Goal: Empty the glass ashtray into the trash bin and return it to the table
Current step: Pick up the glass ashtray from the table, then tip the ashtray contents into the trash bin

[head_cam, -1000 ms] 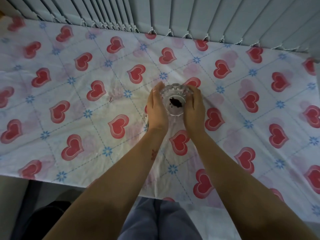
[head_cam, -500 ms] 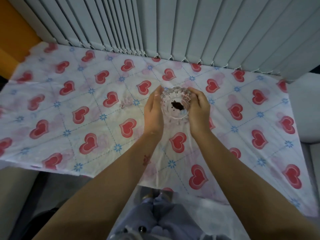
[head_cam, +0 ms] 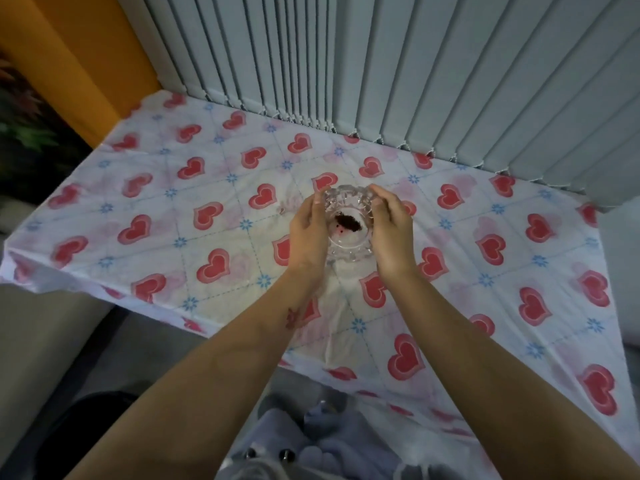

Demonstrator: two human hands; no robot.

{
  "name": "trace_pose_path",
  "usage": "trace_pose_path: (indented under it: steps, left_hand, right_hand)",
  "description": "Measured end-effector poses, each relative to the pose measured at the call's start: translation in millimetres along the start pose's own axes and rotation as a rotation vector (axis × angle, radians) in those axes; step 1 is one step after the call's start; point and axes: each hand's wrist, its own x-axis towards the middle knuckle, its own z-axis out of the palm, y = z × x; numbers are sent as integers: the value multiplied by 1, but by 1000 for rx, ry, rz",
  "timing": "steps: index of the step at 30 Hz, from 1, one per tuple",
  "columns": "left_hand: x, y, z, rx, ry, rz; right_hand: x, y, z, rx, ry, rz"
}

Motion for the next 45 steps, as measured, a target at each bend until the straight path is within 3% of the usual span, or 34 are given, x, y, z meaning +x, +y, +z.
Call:
trace_pose_path:
  steps: [11, 18, 28, 37, 45]
  left_hand:
    - [-34, 1, -110, -106, 195, 22]
    - [-89, -6, -219, -170, 345, 26]
    - [-177, -40, -374, -247, 693, 104]
    - [-224, -62, -477, -388, 1008, 123]
    - [-217, -87, -539, -553, 1194, 137]
  right_hand:
    - [-64, -4, 86, -33, -205, -42]
    - [-156, -3, 162, -95, -394, -76]
    - [-297, 14, 270, -150, -675, -105]
    - [-378, 30, 359, -179, -1027, -151]
    - [-413, 57, 433, -53, -1154, 124]
